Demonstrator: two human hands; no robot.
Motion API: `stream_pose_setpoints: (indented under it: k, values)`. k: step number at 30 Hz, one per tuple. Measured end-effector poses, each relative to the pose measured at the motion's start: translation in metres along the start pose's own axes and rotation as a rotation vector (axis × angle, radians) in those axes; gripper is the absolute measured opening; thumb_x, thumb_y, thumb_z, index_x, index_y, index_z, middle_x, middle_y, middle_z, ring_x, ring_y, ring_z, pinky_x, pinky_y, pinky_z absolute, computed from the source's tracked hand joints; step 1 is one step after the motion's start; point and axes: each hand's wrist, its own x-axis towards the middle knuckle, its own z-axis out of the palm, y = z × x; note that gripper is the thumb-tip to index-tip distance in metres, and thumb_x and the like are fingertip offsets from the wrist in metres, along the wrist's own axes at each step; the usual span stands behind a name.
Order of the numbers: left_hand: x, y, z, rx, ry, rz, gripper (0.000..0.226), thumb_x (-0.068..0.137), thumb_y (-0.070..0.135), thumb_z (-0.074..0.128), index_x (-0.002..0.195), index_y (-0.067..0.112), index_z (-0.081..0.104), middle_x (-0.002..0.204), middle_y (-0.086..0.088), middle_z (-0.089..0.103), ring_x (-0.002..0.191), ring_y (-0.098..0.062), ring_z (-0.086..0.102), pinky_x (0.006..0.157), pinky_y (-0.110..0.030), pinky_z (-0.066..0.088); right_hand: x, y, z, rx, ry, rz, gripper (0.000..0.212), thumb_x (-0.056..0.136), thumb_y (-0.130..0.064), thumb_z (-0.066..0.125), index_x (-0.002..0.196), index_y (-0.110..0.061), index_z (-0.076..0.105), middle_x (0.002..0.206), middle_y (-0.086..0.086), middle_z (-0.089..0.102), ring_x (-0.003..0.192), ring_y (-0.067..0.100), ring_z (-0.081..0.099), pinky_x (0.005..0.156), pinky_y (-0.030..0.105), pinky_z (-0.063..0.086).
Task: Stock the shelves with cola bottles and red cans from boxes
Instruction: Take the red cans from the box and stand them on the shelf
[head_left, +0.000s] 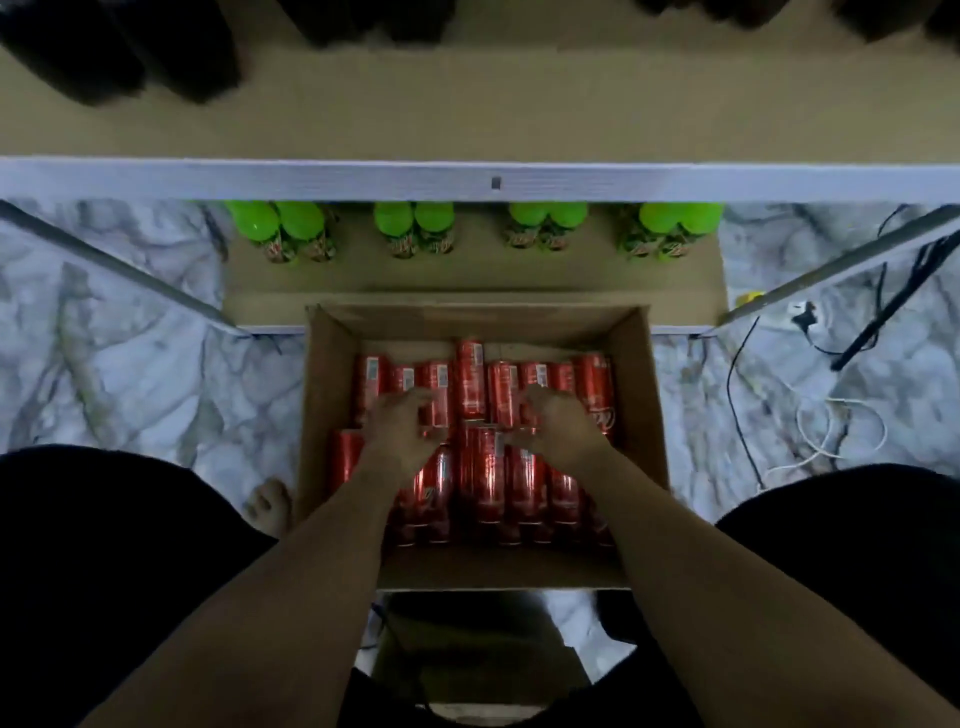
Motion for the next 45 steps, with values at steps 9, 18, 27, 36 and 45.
stream_pose_setpoints:
  k: [9, 18, 27, 36, 45]
  values:
    - [0.025, -0.076, 0.058, 0.729, -0.049, 0.053, 0.136, 0.062, 0.103, 0.043, 0.164, 0.017, 0.016, 0.171, -0.018, 0.001, 0.157, -0.042, -0.010, 0.120, -0.063, -0.014, 0.046, 0.035, 0.086, -0.631, -0.139, 0.120, 0.132, 0.069, -0.096, 0.044, 0.161, -0.010, 0.005, 0.168, 0.018, 0.000, 0.152, 0.044, -0.014, 0.117, 0.067, -0.010]
    - [0.022, -0.063, 0.063, 0.556, 0.041, 0.056, 0.121, 0.068, 0.084, 0.068, 0.156, 0.011, 0.026, 0.166, -0.016, 0.025, 0.158, -0.036, -0.001, 0.117, -0.053, -0.026, 0.044, 0.019, 0.115, -0.600, -0.032, 0.077, 0.117, 0.077, -0.082, 0.057, 0.155, -0.003, 0.019, 0.164, 0.021, 0.017, 0.154, 0.043, -0.006, 0.117, 0.067, -0.010]
    - [0.007, -0.063, 0.061, -0.183, 0.097, 0.149, 0.105, 0.064, 0.034, 0.095, 0.150, 0.030, 0.035, 0.141, -0.004, 0.053, 0.131, -0.024, 0.052, 0.113, -0.048, 0.043, 0.023, 0.013, 0.109, -0.077, 0.125, -0.048, 0.089, 0.080, -0.053, 0.077, 0.148, -0.024, 0.028, 0.133, -0.001, 0.065, 0.132, 0.023, 0.054, 0.122, 0.059, -0.009]
    - [0.025, -0.048, 0.033, -0.286, -0.220, -0.038, 0.106, 0.056, 0.033, 0.100, 0.146, 0.026, 0.045, 0.132, 0.002, 0.063, 0.120, -0.021, 0.062, 0.103, -0.047, 0.052, 0.032, 0.011, 0.071, 0.081, -0.023, 0.114, 0.082, 0.071, -0.028, 0.090, 0.140, -0.015, 0.048, 0.128, 0.008, 0.062, 0.117, 0.028, 0.063, 0.098, 0.042, 0.055]
    - [0.041, -0.022, -0.020, -0.029, -0.536, -0.082, 0.102, 0.073, 0.033, 0.092, 0.154, 0.027, 0.031, 0.141, -0.003, 0.056, 0.119, -0.022, 0.060, 0.099, -0.045, 0.054, 0.042, -0.001, 0.014, -0.133, -0.171, 0.151, 0.075, 0.066, -0.030, 0.091, 0.131, -0.016, 0.055, 0.125, 0.005, 0.061, 0.106, 0.022, 0.062, 0.083, 0.032, 0.054]
